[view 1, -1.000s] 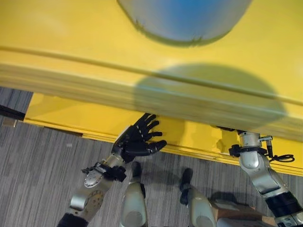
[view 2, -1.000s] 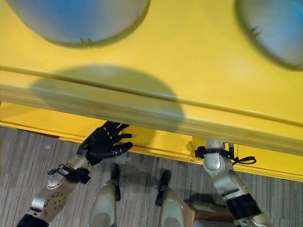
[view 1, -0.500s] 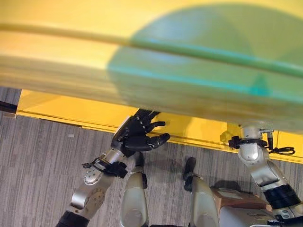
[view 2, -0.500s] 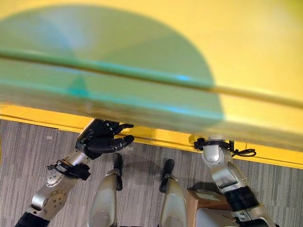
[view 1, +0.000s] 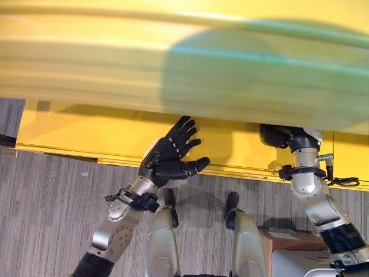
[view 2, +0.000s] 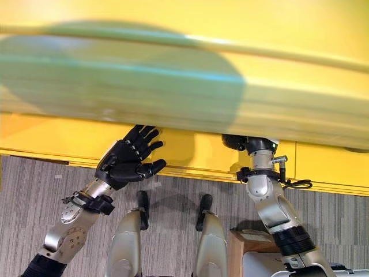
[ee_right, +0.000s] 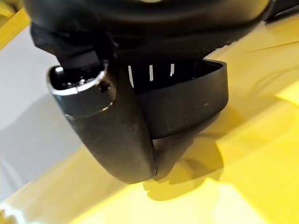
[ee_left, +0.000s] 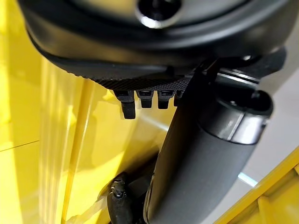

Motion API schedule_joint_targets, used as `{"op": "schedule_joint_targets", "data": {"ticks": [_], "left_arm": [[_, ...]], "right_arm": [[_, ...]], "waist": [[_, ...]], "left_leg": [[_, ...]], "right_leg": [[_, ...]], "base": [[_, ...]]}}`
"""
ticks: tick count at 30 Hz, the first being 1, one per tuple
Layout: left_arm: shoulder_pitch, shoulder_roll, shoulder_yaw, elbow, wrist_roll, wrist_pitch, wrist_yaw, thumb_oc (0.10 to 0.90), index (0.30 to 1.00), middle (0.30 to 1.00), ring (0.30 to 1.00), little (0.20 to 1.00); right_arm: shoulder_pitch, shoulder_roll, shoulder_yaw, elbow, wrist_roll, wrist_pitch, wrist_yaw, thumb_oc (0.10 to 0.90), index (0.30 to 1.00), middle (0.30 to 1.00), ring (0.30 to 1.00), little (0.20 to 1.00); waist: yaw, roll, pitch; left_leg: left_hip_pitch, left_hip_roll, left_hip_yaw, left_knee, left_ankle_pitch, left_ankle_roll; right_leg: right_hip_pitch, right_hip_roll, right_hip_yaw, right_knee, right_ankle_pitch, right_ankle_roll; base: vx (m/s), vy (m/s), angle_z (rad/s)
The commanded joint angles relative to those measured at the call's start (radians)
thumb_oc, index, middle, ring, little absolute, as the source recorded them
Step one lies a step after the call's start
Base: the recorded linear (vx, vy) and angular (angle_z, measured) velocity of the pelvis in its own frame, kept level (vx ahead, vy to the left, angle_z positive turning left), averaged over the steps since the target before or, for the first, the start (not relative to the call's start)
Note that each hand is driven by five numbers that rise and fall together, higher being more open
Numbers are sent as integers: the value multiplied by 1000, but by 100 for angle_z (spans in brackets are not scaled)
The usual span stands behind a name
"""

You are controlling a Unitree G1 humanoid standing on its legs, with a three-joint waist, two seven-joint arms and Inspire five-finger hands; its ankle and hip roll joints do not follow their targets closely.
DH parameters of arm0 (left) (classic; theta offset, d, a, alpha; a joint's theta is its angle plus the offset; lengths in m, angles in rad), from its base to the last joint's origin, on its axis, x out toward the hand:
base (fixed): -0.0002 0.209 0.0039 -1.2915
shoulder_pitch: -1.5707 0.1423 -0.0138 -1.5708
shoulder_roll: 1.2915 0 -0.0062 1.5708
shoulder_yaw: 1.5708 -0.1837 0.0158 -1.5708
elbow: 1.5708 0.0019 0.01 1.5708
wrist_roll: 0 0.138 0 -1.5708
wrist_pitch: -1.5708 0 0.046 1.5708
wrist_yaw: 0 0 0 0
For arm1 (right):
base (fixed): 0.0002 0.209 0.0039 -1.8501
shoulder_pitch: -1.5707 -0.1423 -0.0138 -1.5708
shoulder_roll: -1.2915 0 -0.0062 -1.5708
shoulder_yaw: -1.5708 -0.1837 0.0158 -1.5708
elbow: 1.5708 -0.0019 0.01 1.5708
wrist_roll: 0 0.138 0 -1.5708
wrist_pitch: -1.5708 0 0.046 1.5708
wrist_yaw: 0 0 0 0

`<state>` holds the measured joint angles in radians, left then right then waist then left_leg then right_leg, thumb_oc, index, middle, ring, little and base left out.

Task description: Move parts from the plastic box to the shelf.

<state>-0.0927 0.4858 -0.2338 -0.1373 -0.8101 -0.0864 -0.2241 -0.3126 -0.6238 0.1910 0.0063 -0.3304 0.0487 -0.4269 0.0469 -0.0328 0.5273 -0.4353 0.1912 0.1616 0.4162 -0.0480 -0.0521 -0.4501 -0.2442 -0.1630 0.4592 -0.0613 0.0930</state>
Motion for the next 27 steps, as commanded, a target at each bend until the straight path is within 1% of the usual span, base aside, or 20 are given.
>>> {"op": "schedule_joint_targets", "data": {"ticks": [1, 2, 4, 5, 6, 7, 8, 9, 12, 14, 18, 21, 22, 24, 25, 27], "left_arm": [[14, -12, 4, -57, 41, -22, -1, 900, 1000, 1000, 1000, 1000], [11, -9, 5, -58, 41, -23, 1, 900, 1000, 1000, 1000, 1000], [5, -10, 7, -54, 33, -26, 5, 900, 1000, 1000, 1000, 1000], [1, -13, 8, -50, 29, -24, 6, 900, 1000, 1000, 1000, 1000], [-1, -15, 12, -47, 33, -23, 2, 900, 1000, 1000, 1000, 1000], [-5, -21, 12, -35, 40, -19, 0, 900, 1000, 1000, 1000, 1000], [-7, -26, 10, -28, 39, -20, -4, 900, 1000, 1000, 1000, 1000], [-6, -29, 8, -25, 42, -21, -6, 900, 1000, 1000, 1000, 1000], [-13, -47, -4, 0, 60, -24, -18, 900, 1000, 1000, 1000, 1000], [-17, -48, -10, 13, 57, -28, -26, 900, 1000, 1000, 1000, 1000], [-31, -56, -17, 34, 55, -20, -42, 900, 1000, 1000, 1000, 1000], [-31, -61, -24, 41, 62, -16, -49, 900, 1000, 1000, 1000, 1000], [-32, -66, -28, 44, 62, -13, -50, 900, 1000, 1000, 1000, 1000], [-32, -68, -29, 58, 61, -16, -51, 900, 1000, 1000, 1000, 1000], [-34, -70, -33, 69, 56, -18, -46, 900, 1000, 1000, 1000, 1000], [-38, -70, -34, 72, 56, -17, -44, 900, 1000, 1000, 1000, 1000]], "right_arm": [[-71, -39, -71, -73, 42, -37, -17, 400, 300, 300, 300, 300], [-75, -44, -74, -74, 59, -35, -4, 400, 300, 300, 300, 300], [-83, -55, -80, -76, 134, -44, 47, 400, 300, 300, 300, 300], [-86, -56, -79, -78, 155, -42, 64, 400, 300, 300, 300, 300], [-88, -55, -82, -79, 163, -42, 73, 400, 300, 300, 300, 300], [-93, -60, -86, -74, 189, -42, 96, 400, 300, 300, 300, 300], [-94, -65, -87, -72, 203, -42, 109, 400, 300, 300, 300, 300], [-94, -66, -86, -70, 208, -42, 112, 400, 300, 300, 300, 300], [-106, -83, -90, -49, 215, -40, 117, 400, 300, 300, 300, 300], [-115, -94, -91, -38, 230, -37, 120, 400, 300, 300, 300, 300], [-130, -113, -103, -18, 261, -26, 136, 400, 300, 300, 300, 300], [-119, -118, -111, -23, 266, -17, 153, 400, 300, 300, 300, 300], [-111, -118, -114, -24, 259, -12, 162, 400, 300, 300, 300, 300], [-107, -116, -112, -18, 253, -11, 162, 400, 300, 300, 300, 300], [-102, -113, -111, -14, 238, -12, 156, 400, 300, 300, 300, 300], [-100, -111, -109, -10, 237, -16, 154, 400, 300, 300, 300, 300]], "waist": [[-20, 2, -7], [-20, -1, -7], [-22, -5, -7], [-22, -6, -8], [-22, -7, -8], [-21, -10, -8], [-22, -10, -15], [-21, -10, -18], [-21, -13, -40], [-22, -13, -49], [-27, -15, -73], [-33, -17, -88], [-38, -17, -96], [-42, -15, -104], [-47, -15, -113], [-48, -16, -118]], "left_leg": [[3, 30, 48, 108, -78, 25], [-4, 34, 51, 126, -87, 27], [-30, 49, 57, 183, -115, 35], [-37, 59, 55, 235, -164, 32], [-52, 67, 59, 269, -183, 37], [-81, 86, 65, 349, -220, 44], [-102, 97, 67, 387, -240, 47], [-108, 102, 67, 399, -246, 48], [-183, 128, 55, 524, -302, 48], [-212, 136, 47, 570, -323, 49], [-280, 144, 20, 691, -384, 51], [-309, 152, 2, 746, -412, 47], [-326, 159, -7, 783, -429, 43], [-339, 164, -13, 806, -441, 40], [-343, 171, -15, 830, -457, 40], [-347, 175, -17, 841, -467, 39]], "right_leg": [[35, 22, -24, 37, -28, -17], [28, 20, -25, 55, -34, -18], [1, 7, -27, 123, -59, -23], [-7, -6, -25, 180, -99, -15], [-22, -18, -29, 216, -113, -17], [-53, -39, -34, 292, -137, -22], [-75, -51, -35, 331, -153, -24], [-83, -56, -36, 343, -157, -25], [-153, -86, -36, 450, -196, -33], [-186, -94, -34, 492, -211, -37], [-256, -107, -12, 577, -244, -46], [-287, -113, 0, 618, -262, -49], [-305, -115, 9, 647, -275, -50], [-319, -115, 19, 667, -285, -50], [-329, -115, 28, 688, -297, -49], [-334, -114, 32, 697, -303, -48]], "base": [[-86, -6, 0], [-84, 3, 0], [-47, 20, -6], [-3, 29, -10], [-5, 20, -10], [-53, 8, -9], [-37, 5, -8], [-9, 10, -6], [-5, 7, -3], [-4, 4, -3], [2, 2, -5], [49, 5, -2], [69, 11, 6], [81, 14, 0], [69, 9, -2], [73, 4, -4]]}}
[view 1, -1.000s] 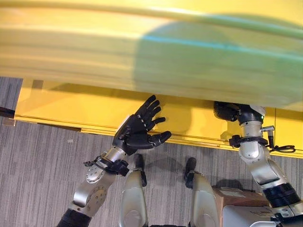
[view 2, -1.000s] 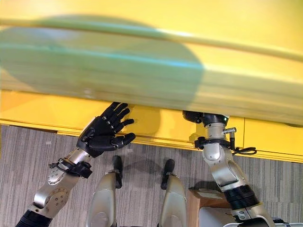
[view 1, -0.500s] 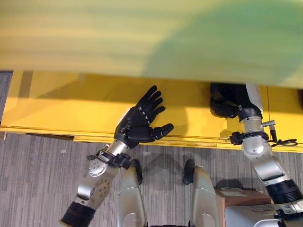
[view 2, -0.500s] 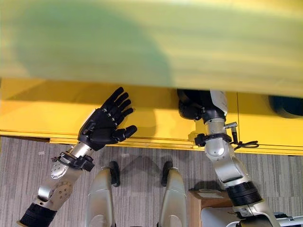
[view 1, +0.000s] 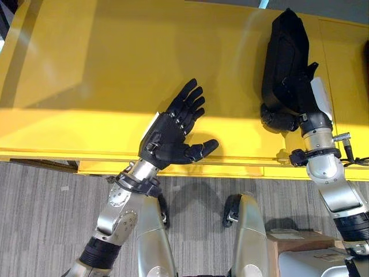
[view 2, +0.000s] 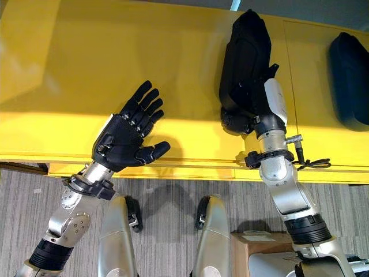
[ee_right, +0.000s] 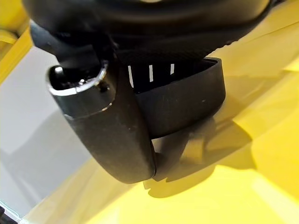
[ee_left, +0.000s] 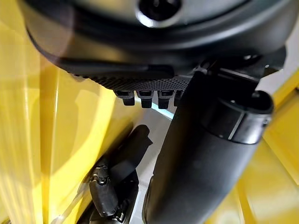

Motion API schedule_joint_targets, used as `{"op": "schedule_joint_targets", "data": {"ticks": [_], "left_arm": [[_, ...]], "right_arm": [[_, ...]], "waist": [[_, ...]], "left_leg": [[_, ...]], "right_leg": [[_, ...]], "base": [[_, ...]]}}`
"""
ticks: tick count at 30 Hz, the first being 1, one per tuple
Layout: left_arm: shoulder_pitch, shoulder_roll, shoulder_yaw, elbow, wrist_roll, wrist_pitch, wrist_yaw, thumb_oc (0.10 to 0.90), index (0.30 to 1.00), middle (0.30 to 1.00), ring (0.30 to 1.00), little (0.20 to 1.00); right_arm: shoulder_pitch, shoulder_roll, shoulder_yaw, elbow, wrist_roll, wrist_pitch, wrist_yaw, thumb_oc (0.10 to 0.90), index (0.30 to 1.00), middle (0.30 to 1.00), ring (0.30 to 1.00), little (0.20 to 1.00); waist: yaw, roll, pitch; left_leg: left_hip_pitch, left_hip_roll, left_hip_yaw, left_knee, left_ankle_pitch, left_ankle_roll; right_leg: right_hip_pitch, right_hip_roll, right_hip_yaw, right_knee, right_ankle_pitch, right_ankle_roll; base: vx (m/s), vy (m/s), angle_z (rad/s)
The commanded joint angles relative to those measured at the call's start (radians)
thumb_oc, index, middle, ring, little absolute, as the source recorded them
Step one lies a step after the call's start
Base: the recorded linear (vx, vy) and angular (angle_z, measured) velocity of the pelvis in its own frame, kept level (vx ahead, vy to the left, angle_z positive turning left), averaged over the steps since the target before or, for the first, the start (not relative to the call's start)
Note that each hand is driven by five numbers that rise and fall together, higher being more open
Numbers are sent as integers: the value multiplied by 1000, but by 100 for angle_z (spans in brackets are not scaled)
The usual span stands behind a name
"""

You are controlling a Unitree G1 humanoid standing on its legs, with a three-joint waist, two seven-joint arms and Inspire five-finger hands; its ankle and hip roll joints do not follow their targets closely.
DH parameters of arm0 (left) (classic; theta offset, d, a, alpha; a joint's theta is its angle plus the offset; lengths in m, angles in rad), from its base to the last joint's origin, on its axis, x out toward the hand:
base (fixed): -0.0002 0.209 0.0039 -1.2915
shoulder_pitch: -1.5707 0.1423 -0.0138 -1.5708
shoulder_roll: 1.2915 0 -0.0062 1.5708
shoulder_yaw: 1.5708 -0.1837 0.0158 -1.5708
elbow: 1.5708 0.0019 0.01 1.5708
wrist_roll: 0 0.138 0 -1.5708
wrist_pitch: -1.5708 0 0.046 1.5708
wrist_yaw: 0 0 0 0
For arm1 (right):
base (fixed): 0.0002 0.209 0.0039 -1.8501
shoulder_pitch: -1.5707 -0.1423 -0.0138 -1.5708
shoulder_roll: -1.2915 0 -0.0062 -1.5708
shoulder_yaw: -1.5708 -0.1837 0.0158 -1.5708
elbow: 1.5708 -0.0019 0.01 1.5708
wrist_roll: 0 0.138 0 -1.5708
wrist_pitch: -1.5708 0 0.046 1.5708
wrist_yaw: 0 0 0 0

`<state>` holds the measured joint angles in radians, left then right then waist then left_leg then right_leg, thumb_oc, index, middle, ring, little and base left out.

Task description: Move parts from the plastic box to the shelf.

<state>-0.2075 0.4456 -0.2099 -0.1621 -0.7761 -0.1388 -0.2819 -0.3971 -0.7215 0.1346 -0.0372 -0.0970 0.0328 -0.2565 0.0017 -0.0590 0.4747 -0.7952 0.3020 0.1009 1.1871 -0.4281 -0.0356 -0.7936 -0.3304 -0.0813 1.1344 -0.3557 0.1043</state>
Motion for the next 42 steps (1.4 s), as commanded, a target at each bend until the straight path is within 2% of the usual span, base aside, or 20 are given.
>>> {"op": "schedule_joint_targets", "data": {"ticks": [1, 7, 9, 17, 25, 31, 36, 37, 38, 39, 42], "left_arm": [[74, -30, -62, 101, 20, 34, 14, 900, 1000, 1000, 1000, 1000], [74, -22, -68, 110, 7, 61, 32, 900, 1000, 1000, 1000, 1000], [76, -6, -73, 115, -1, 77, 34, 900, 1000, 1000, 1000, 1000], [111, 43, -45, 101, -12, 110, 2, 900, 1000, 1000, 1000, 1000], [159, 91, -6, 90, -17, 131, -41, 900, 1000, 1000, 1000, 1000], [183, 113, 12, 82, -19, 137, -64, 900, 1000, 1000, 1000, 1000], [193, 135, 14, 74, -7, 151, -67, 900, 1000, 1000, 1000, 1000], [191, 137, 13, 74, -1, 151, -73, 900, 1000, 1000, 1000, 1000], [194, 137, 11, 76, 16, 152, -87, 900, 1000, 1000, 1000, 1000], [196, 138, 6, 75, 16, 150, -89, 900, 1000, 1000, 1000, 1000], [195, 139, -3, 84, -8, 143, -80, 900, 1000, 1000, 1000, 1000]], "right_arm": [[-9, -12, -52, 33, -17, -1, -33, 400, 300, 300, 300, 300], [9, -20, -71, 50, -46, 22, -58, 400, 300, 300, 300, 300], [1, -48, -73, 87, -59, 33, -40, 400, 300, 300, 300, 300], [22, -131, -90, 155, -83, 144, 53, 400, 300, 300, 300, 300], [52, -240, -116, 174, -197, 191, 208, 400, 300, 300, 300, 300], [51, -309, -86, 153, -324, 182, 384, 400, 300, 300, 300, 300], [28, -346, -42, 136, -300, 192, 431, 400, 300, 300, 300, 300], [15, -345, -33, 138, -302, 190, 441, 431, 344, 344, 344, 344], [-1, -344, -18, 141, -291, 188, 453, 741, 778, 778, 778, 778], [-18, -346, -4, 145, -264, 185, 461, 900, 1000, 1000, 1000, 1000], [-63, -333, 43, 148, -162, 154, 476, 900, 1000, 1000, 1000, 1000]], "waist": [[-7, 9, -73], [-16, 2, -101], [-17, -8, -113], [-4, -30, -124], [8, -51, -127], [19, -65, -126], [29, -72, -124], [30, -72, -124], [32, -71, -125], [35, -70, -124], [39, -63, -122]], "left_leg": [[11, 70, 41, 85, -98, 19], [16, 81, 39, 121, -134, 12], [18, 85, 29, 141, -149, 8], [30, 93, 6, 143, -156, 17], [49, 102, -4, 108, -139, 12], [67, 108, -8, 78, -122, 9], [85, 108, -5, 47, -106, 7], [88, 108, -3, 43, -105, 7], [92, 108, -1, 36, -101, 6], [96, 106, 1, 32, -99, 6], [111, 100, 8, 13, -91, 5]], "right_leg": [[4, -30, -45, 37, -17, -58], [3, -22, -26, 71, -40, -50], [3, -13, -22, 87, -49, -45], [21, 5, -29, 84, -50, -40], [54, 15, -41, 49, -37, -31], [80, 15, -57, 18, -26, -27], [98, 13, -69, -6, -17, -26], [100, 13, -71, -8, -18, -26], [104, 10, -75, -12, -16, -27], [108, 10, -77, -16, -15, -29], [116, 5, -80, -28, -12, -31]], "base": [[84, 3, -7], [127, -26, -1], [167, -71, 0], [89, -83, 0], [55, -72, 4], [37, -61, 3], [19, -48, 0], [0, 0, 0], [0, 0, 0], [0, 0, 0], [0, 0, 0]]}}
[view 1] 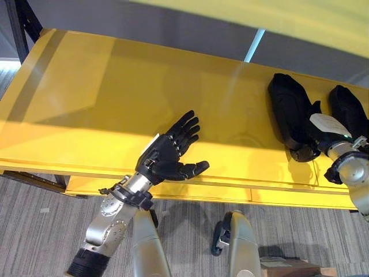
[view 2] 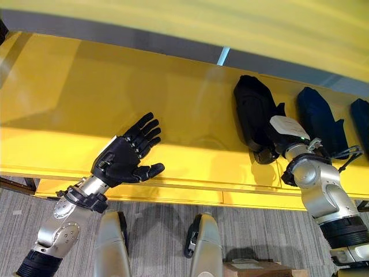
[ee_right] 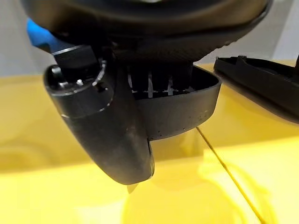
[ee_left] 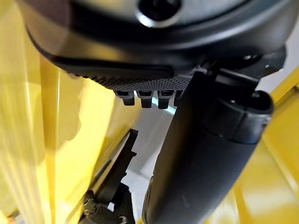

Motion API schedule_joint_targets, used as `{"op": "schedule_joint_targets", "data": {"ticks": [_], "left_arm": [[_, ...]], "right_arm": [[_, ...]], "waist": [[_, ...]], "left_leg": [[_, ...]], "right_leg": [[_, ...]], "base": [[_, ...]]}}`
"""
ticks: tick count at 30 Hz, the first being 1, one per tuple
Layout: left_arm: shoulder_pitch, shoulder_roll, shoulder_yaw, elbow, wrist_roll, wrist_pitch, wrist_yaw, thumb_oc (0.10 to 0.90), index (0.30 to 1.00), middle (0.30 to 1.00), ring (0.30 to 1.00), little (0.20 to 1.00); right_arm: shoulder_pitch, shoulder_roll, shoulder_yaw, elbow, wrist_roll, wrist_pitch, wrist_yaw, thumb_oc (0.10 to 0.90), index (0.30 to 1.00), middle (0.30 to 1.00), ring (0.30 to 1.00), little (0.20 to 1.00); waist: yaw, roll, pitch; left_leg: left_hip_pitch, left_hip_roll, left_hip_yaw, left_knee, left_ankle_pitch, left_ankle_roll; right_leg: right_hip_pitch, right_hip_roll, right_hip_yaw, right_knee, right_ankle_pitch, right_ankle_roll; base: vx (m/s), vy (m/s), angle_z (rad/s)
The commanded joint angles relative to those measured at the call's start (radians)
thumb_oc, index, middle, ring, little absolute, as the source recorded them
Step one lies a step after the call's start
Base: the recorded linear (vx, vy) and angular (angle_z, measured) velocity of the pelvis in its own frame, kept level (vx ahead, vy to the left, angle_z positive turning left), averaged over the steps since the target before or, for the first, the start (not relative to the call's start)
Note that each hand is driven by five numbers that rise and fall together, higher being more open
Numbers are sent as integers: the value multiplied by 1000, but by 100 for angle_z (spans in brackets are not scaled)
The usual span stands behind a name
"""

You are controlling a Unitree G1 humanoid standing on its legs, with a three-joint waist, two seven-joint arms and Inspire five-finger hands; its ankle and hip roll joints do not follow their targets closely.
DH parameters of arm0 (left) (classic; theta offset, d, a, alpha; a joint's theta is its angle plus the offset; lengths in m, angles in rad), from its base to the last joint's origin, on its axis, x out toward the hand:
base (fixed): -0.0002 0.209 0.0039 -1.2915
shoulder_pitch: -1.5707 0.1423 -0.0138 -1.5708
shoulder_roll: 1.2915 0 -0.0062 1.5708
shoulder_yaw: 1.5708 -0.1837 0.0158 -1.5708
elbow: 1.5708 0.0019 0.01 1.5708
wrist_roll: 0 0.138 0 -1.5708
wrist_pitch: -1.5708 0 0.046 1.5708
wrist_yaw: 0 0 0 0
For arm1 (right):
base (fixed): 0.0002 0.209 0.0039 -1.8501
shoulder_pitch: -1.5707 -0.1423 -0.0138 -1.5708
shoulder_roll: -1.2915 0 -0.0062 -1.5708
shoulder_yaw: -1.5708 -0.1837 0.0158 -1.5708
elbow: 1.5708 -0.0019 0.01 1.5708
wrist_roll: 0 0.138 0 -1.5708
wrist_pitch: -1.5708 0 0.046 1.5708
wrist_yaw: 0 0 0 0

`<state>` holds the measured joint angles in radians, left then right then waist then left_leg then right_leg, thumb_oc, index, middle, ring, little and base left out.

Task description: Move parts from the plastic box to the shelf.

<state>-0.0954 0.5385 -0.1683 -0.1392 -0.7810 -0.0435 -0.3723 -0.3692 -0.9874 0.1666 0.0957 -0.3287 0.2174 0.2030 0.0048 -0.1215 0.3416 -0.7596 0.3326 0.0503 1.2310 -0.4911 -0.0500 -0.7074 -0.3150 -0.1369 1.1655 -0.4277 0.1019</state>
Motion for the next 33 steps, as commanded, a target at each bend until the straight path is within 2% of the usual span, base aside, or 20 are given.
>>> {"op": "schedule_joint_targets", "data": {"ticks": [1, 4, 10, 15, 21, 24, 30, 33], "left_arm": [[80, 44, -45, 63, -5, 48, 12, 900, 1000, 1000, 1000, 1000], [71, 38, -52, 63, -7, 49, 20, 900, 1000, 1000, 1000, 1000], [52, 23, -70, 61, -1, 60, 33, 900, 1000, 1000, 1000, 1000], [45, 21, -94, 70, -9, 48, 23, 900, 1000, 1000, 1000, 1000], [42, 14, -95, 71, -23, 42, 28, 900, 1000, 1000, 1000, 1000], [43, 11, -90, 72, -25, 44, 25, 900, 1000, 1000, 1000, 1000], [52, 3, -87, 64, -31, 34, 35, 900, 1000, 1000, 1000, 1000], [48, -2, -90, 65, -30, 33, 44, 900, 1000, 1000, 1000, 1000]], "right_arm": [[-95, -63, 17, 9, 94, -44, 9, 900, 1000, 1000, 1000, 1000], [-112, -50, 34, -14, 107, -57, -30, 900, 1000, 1000, 1000, 1000], [-155, -32, 51, -43, 53, -88, -134, 900, 1000, 1000, 1000, 1000], [-216, -32, 74, -37, 65, -116, -165, 900, 1000, 1000, 1000, 1000], [-237, -32, 81, -31, 33, -83, -143, 900, 1000, 1000, 1000, 1000], [-226, -31, 77, -46, 21, -45, -138, 900, 1000, 1000, 1000, 1000], [-177, -18, 49, -85, 57, -23, -126, 900, 1000, 1000, 1000, 1000], [-165, -6, 42, -117, 93, 1, -82, 900, 1000, 1000, 1000, 1000]], "waist": [[36, 2, 12], [36, 8, 15], [33, 24, 18], [35, 37, 18], [35, 49, 19], [33, 54, 21], [26, 61, 25], [21, 61, 27]], "left_leg": [[76, 67, 58, -33, -27, 18], [76, 62, 61, -34, -25, 18], [77, 54, 66, -40, -25, 15], [83, 49, 76, -50, -21, 12], [93, 43, 80, -65, -17, 11], [92, 41, 83, -64, -16, 12], [97, 41, 89, -73, -13, 13], [104, 42, 94, -83, -10, 13]], "right_leg": [[29, -12, -24, -59, 61, -28], [27, -13, -23, -57, 60, -28], [21, -18, -17, -56, 58, -26], [21, -28, -17, -60, 58, -26], [22, -40, -16, -68, 61, -25], [18, -43, -15, -62, 57, -27], [20, -45, -10, -69, 59, -27], [23, -45, -9, -76, 61, -27]], "base": [[0, 0, 0], [-1, 13, 0], [-16, 43, -1], [-15, 44, -1], [-5, 40, -2], [-10, 23, 0], [-6, 13, 0], [-11, 10, -2]]}}
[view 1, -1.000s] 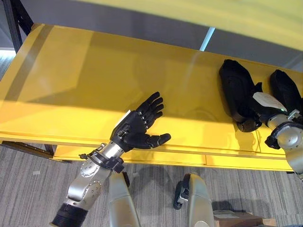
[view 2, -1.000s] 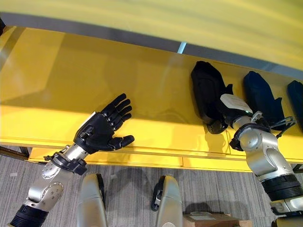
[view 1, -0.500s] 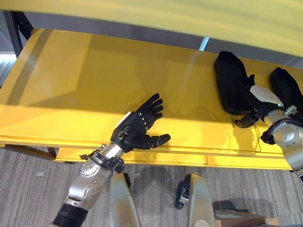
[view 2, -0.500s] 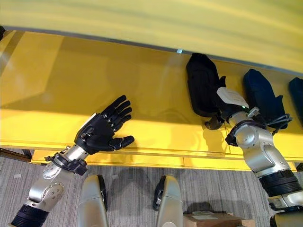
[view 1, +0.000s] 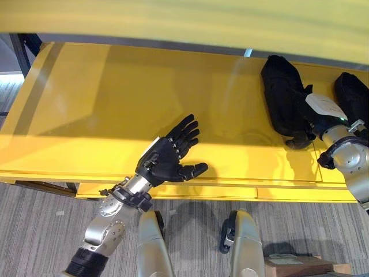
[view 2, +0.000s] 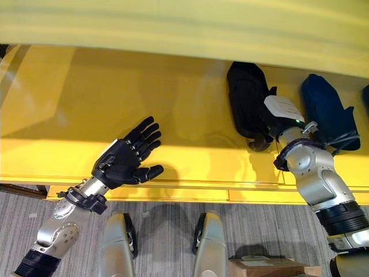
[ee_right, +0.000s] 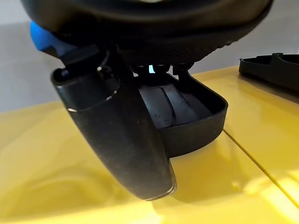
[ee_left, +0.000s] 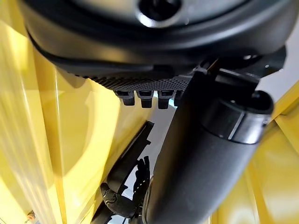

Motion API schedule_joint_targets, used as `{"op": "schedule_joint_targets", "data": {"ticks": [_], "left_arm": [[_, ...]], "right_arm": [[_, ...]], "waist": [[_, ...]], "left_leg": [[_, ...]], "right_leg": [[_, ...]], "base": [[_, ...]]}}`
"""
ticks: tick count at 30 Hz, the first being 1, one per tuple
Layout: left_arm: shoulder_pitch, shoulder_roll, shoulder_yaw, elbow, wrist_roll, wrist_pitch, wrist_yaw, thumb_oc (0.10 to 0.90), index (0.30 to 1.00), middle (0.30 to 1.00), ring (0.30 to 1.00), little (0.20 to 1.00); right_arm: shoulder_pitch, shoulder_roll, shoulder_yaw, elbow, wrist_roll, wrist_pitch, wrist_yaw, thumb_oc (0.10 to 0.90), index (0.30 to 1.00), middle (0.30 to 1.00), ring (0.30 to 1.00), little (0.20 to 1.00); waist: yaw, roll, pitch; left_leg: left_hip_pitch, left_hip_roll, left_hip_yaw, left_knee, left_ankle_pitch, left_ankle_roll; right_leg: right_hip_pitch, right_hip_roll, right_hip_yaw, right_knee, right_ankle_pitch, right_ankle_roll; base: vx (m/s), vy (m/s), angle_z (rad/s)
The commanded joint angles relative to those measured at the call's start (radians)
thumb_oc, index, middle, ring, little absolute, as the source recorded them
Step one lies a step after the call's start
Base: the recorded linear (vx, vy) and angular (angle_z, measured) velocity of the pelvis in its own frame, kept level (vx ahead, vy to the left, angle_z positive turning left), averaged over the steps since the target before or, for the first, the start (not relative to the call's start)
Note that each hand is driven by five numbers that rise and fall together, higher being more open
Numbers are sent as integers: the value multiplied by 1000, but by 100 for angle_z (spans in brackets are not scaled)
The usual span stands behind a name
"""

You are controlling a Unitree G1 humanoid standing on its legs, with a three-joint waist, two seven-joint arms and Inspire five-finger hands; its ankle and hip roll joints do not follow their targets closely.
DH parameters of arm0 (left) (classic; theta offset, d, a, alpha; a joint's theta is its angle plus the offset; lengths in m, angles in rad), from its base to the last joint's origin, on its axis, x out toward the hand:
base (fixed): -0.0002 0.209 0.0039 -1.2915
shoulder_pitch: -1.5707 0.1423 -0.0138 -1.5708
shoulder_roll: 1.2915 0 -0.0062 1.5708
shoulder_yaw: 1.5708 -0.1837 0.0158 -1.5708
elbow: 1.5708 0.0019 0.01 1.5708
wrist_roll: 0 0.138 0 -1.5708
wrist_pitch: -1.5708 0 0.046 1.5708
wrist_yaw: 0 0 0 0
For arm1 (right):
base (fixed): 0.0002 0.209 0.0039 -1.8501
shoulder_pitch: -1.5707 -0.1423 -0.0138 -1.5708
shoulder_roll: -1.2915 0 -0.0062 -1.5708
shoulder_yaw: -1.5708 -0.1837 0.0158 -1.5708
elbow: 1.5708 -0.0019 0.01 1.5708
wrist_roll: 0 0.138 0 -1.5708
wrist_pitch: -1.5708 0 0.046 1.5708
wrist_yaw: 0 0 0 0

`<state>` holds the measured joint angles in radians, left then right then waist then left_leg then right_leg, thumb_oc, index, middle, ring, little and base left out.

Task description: Move parts from the plastic box to the shelf.

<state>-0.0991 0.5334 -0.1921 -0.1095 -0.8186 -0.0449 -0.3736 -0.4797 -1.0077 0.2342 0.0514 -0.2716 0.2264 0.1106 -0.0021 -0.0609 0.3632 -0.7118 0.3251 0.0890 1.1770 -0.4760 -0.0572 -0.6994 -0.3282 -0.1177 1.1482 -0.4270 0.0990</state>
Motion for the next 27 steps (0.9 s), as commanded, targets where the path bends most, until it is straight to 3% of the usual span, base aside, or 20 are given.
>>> {"op": "schedule_joint_targets", "data": {"ticks": [1, 14, 21, 27], "left_arm": [[52, 1, -64, 32, 6, 37, 45, 900, 1000, 1000, 1000, 1000], [76, 12, -62, 8, 21, 34, 56, 900, 1000, 1000, 1000, 1000], [79, 28, -79, -1, 45, 30, 44, 900, 1000, 1000, 1000, 1000], [76, 42, -110, 10, 43, 22, 60, 900, 1000, 1000, 1000, 1000]], "right_arm": [[-46, 18, -29, -85, 46, 1, 32, 900, 1000, 1000, 1000, 1000], [35, 11, -1, -173, 221, 96, 302, 900, 1000, 1000, 1000, 1000], [28, -16, 39, -209, 203, 127, 420, 900, 1000, 1000, 1000, 1000], [6, -37, 84, -188, 229, 132, 399, 900, 1000, 1000, 1000, 1000]], "waist": [[26, 1, 7], [25, -10, 13], [28, -19, 12], [29, -20, 11]], "left_leg": [[58, 51, 56, -31, -24, 20], [77, 59, 67, -63, -9, 18], [84, 63, 69, -74, -4, 18], [89, 66, 73, -78, -2, 21]], "right_leg": [[15, -32, -27, -59, 61, -24], [34, -29, -37, -90, 75, -28], [40, -29, -44, -100, 82, -29], [46, -29, -43, -109, 87, -30]], "base": [[-21, 19, -5], [0, 0, 0], [0, 0, 0], [0, 0, 0]]}}
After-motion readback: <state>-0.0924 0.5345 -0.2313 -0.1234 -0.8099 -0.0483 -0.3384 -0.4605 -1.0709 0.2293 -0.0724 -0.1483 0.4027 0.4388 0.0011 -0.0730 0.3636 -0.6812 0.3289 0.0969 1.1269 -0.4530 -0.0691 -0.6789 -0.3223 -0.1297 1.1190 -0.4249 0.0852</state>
